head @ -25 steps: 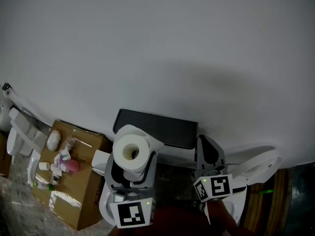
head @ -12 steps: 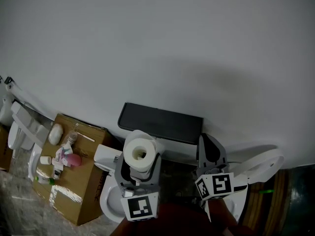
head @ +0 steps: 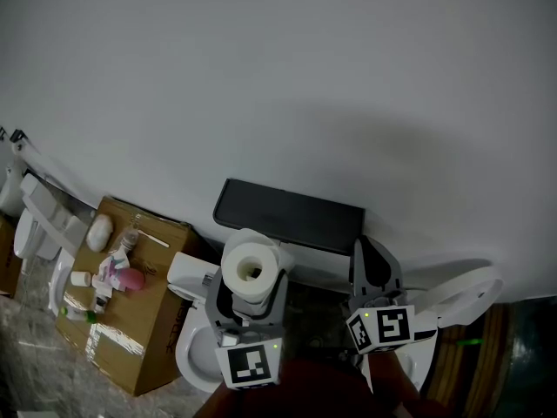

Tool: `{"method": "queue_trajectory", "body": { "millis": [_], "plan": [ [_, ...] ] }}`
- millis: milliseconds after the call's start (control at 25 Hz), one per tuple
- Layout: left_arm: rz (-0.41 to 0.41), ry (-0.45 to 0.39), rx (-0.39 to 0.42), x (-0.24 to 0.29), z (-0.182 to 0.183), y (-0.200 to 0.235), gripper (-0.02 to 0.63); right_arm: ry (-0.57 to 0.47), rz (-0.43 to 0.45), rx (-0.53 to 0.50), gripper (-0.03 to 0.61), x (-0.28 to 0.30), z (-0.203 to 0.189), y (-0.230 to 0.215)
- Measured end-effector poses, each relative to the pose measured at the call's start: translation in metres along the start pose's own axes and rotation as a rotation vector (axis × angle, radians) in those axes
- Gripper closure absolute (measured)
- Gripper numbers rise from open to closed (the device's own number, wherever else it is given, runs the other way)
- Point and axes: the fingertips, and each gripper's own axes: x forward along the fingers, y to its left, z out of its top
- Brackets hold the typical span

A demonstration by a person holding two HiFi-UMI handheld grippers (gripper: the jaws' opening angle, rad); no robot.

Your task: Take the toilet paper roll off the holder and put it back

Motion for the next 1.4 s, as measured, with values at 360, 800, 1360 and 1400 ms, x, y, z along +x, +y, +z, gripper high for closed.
{"method": "queue_trajectory", "body": {
  "millis": [360,800,1360,1400],
  "plan": [
    [0.009,-0.003,0.001,-0.001,-0.002,-0.001,0.193,0.004,0.006,-0.003,0.560,0.001,-0.001,-0.001],
    [0.005,-0.019,-0.001,-0.004,0.011,-0.006,0.193,0.001,0.012,-0.003,0.560,0.000,0.000,-0.002],
    [-0.006,-0.145,0.028,0.018,0.084,-0.003,0.193,-0.005,-0.006,0.013,0.560,-0.001,-0.001,-0.007],
    [-0.008,-0.156,0.031,0.021,0.089,-0.003,0.193,-0.005,-0.008,0.013,0.560,-0.001,-0.001,-0.007]
  ]
}}
